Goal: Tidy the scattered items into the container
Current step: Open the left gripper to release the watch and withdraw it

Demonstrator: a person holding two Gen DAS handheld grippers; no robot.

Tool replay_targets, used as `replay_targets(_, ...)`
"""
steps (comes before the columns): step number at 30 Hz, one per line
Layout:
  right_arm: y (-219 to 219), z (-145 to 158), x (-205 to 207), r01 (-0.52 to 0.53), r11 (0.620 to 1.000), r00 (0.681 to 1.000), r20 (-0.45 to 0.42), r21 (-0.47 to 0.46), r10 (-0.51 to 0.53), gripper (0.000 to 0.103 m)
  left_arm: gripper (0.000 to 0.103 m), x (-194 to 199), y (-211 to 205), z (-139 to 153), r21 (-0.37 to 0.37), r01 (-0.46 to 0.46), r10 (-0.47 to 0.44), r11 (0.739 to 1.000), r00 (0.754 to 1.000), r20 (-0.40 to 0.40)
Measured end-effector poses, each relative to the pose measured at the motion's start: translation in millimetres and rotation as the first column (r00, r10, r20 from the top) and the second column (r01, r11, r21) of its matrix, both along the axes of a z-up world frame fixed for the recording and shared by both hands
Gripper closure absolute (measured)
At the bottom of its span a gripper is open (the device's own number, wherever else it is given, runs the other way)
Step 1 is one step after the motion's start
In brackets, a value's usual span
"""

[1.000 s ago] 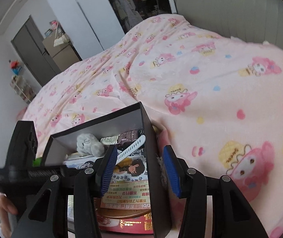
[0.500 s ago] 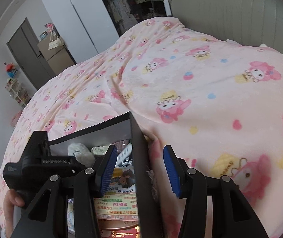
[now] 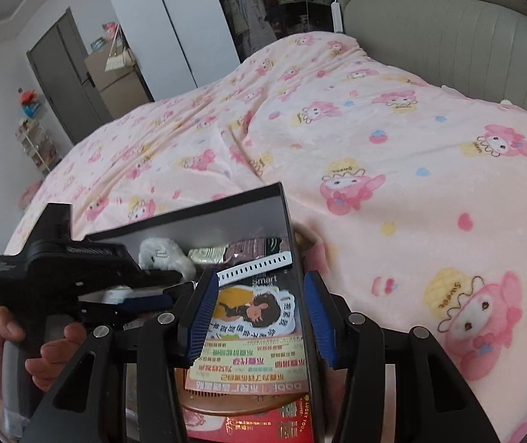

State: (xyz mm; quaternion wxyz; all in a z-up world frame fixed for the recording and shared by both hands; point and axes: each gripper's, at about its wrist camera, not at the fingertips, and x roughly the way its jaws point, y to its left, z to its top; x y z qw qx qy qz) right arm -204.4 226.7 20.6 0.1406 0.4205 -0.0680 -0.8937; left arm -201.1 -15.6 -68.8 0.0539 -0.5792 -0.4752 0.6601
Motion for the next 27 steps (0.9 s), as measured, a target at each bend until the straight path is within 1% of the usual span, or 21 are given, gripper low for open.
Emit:
replay_targets(1, 0.8, -2.0, -1.1, 0.001, 1.000, 1.000, 0.014, -0.004, -0.001, 0.059, 0.072, 1.4, -0.7, 3.3, -0.014, 0.017, -0.017, 1.000, 1.000, -0.006)
replay_targets(4, 5.6, -4.0, -2.3, 0.016, 1.000, 0.999, 0.029, -0.019, -0.015, 0.059, 0.071, 5.7, -4.8, 19.1, -0.145, 0.039, -0.046, 0.989, 0.998, -0.044)
replay_targets(5, 5.5, -3.7, -2.0, 0.019, 1.000, 0.999, 0.027, -0.017, -0.018, 0.059, 0.071, 7.6, -5.9, 20.1, -0.171, 0.046, -0.054, 0.984, 0.998, -0.044)
replay_targets(7, 5.3, -4.0, -3.5, 0.027, 1.000, 0.999, 0.023, -0.005, -0.027, 0.059, 0.071, 14.6, -12.2, 13.2, -0.204, 0.037, -0.044, 0.978, 0.999, -0.029)
replay_targets(8, 5.2, -4.4, -4.4, 0.029, 1.000, 0.999, 0.023, -0.002, -0.029, 0.059, 0.071, 17.3, -20.0, 11.2, -0.214, 0.031, -0.037, 0.976, 0.999, -0.025)
replay_targets(10, 5.6, -5.0, -5.7, 0.030, 1.000, 0.999, 0.026, -0.001, -0.030, 0.059, 0.071, 23.3, -19.8, 18.9, -0.193, 0.004, -0.017, 0.981, 0.998, -0.066)
replay_targets(12, 7.0, -4.6, -4.7, 0.030, 1.000, 0.999, 0.029, -0.004, -0.030, 0.059, 0.068, 32.0, -19.9, 23.5, -0.168, 0.037, -0.058, 0.985, 0.991, -0.120)
replay_targets(13, 7.3, -3.6, -4.5, 0.029, 1.000, 0.999, 0.028, -0.005, -0.029, 0.059, 0.068, 36.6, -14.1, 28.9, -0.182, 0.063, -0.090, 0.981, 0.985, -0.144)
replay_targets(14, 7.6, -2.1, -3.5, 0.027, 1.000, 0.999, 0.026, -0.008, -0.026, 0.059, 0.067, 39.5, -7.9, 34.4, -0.210, 0.083, -0.118, 0.974, 0.980, -0.161)
replay_targets(15, 7.7, 0.3, -1.3, 0.022, 1.000, 1.000, 0.020, -0.011, -0.022, 0.059, 0.064, 45.5, 0.2, 43.0, -0.264, 0.107, -0.159, 0.959, 0.970, -0.184)
replay_targets(17, 7.6, 5.3, 4.5, 0.015, 1.000, 1.000, 0.013, -0.017, -0.015, 0.059, 0.061, 47.1, 14.7, 56.8, -0.343, 0.122, -0.206, 0.931, 0.953, -0.221)
replay_targets(18, 7.2, 9.1, 9.7, 0.010, 1.000, 1.000, 0.005, -0.021, -0.010, 0.059, 0.059, 52.6, 20.5, 65.9, -0.378, 0.126, -0.232, 0.917, 0.941, -0.248)
replay_targets(19, 6.0, 13.5, 16.1, 0.005, 1.000, 1.000, -0.007, -0.017, -0.005, 0.059, 0.059, 59.7, 23.9, 77.3, -0.410, 0.124, -0.255, 0.904, 0.925, -0.282)
replay_targets(22, -0.8, 23.3, 32.5, -0.013, 1.000, 0.999, -0.033, 0.013, 0.014, 0.057, 0.057, 84.4, 35.2, 102.6, -0.475, 0.114, -0.305, 0.873, 0.886, -0.349)
replay_targets(23, -4.0, 27.1, 38.8, -0.025, 0.999, 0.999, -0.039, 0.020, 0.026, 0.056, 0.057, 91.3, 34.1, 107.6, -0.493, 0.112, -0.318, 0.863, 0.878, -0.358)
replay_targets(25, -10.0, 35.4, 53.6, -0.046, 0.998, 0.997, -0.062, 0.036, 0.048, 0.056, 0.057, 96.0, 45.5, 119.8, -0.540, 0.103, -0.349, 0.836, 0.858, -0.377)
replay_targets(27, -15.0, 43.1, 73.7, -0.053, 0.997, 0.993, -0.103, 0.063, 0.059, 0.048, 0.057, 114.1, 46.3, 128.3, -0.583, 0.091, -0.371, 0.808, 0.847, -0.382)
